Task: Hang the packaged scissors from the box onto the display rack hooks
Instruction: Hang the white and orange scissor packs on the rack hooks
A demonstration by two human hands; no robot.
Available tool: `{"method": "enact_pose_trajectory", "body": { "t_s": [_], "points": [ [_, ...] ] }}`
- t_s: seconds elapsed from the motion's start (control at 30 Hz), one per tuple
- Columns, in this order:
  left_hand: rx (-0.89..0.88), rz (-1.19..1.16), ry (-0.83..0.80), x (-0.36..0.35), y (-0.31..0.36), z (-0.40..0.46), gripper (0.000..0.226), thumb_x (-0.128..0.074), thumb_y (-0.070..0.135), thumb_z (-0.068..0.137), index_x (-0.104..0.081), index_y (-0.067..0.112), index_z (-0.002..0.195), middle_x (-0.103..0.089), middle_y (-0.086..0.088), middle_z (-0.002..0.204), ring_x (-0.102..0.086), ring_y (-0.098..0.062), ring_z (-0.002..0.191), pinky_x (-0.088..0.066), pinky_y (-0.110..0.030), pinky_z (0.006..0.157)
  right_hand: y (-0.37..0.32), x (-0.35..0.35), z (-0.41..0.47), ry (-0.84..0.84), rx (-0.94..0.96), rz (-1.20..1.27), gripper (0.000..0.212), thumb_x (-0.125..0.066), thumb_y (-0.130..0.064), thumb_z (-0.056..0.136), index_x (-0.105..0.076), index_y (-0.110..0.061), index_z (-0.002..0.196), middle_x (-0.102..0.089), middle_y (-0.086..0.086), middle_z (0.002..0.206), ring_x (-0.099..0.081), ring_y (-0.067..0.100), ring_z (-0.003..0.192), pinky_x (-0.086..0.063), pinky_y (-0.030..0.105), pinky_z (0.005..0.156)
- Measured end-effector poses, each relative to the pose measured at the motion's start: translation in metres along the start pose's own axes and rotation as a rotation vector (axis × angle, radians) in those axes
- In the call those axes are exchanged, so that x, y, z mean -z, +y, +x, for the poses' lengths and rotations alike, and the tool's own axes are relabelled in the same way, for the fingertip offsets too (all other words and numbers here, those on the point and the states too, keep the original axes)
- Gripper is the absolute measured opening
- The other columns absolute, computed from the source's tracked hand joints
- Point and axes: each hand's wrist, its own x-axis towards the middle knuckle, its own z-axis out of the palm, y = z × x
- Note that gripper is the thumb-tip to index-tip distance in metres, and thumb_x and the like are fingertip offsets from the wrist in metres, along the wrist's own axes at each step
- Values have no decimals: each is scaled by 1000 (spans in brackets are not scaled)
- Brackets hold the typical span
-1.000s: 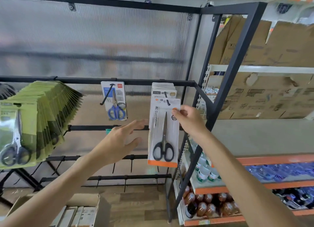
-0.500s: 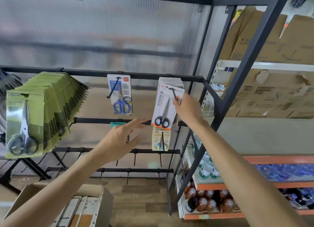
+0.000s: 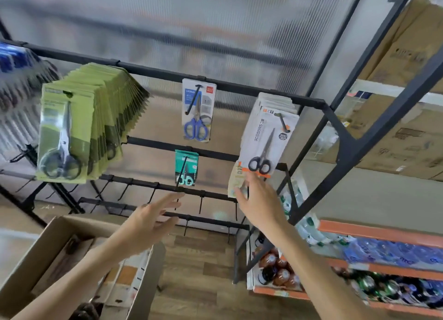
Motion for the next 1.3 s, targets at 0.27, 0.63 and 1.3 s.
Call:
{"method": "enact_pose_trajectory", "body": {
  "t_s": [0.27, 0.63, 1.3],
  "points": [
    [194, 84, 73, 12, -83, -99, 55, -63, 27, 95, -40, 38, 144, -60, 15, 132, -59, -1, 115, -47, -23, 100, -93, -106, -36, -422, 213, 19, 58, -48, -43, 102, -34, -15, 151, -50, 5, 148, -52, 24, 130, -45, 33, 100],
    [731, 273, 79, 47, -194, -258, 83, -17, 88, 79, -16, 50, 153, -17, 4, 164, -13, -20, 152, -20, -42, 122, -235, -232, -62, -787, 458, 15, 66, -45, -40, 105, -15, -20, 160, -8, -1, 167, -9, 14, 153, -10, 26, 119],
    [853, 174, -258, -25, -432, -197, 49, -50, 18, 93, -42, 16, 142, -47, -9, 138, -50, -28, 122, -50, -39, 97, -222, -435, -79, -1079, 284, -242, 67, -45, -46, 102, -18, -25, 159, -11, -1, 167, -14, 15, 153, -20, 35, 121]
  ]
}}
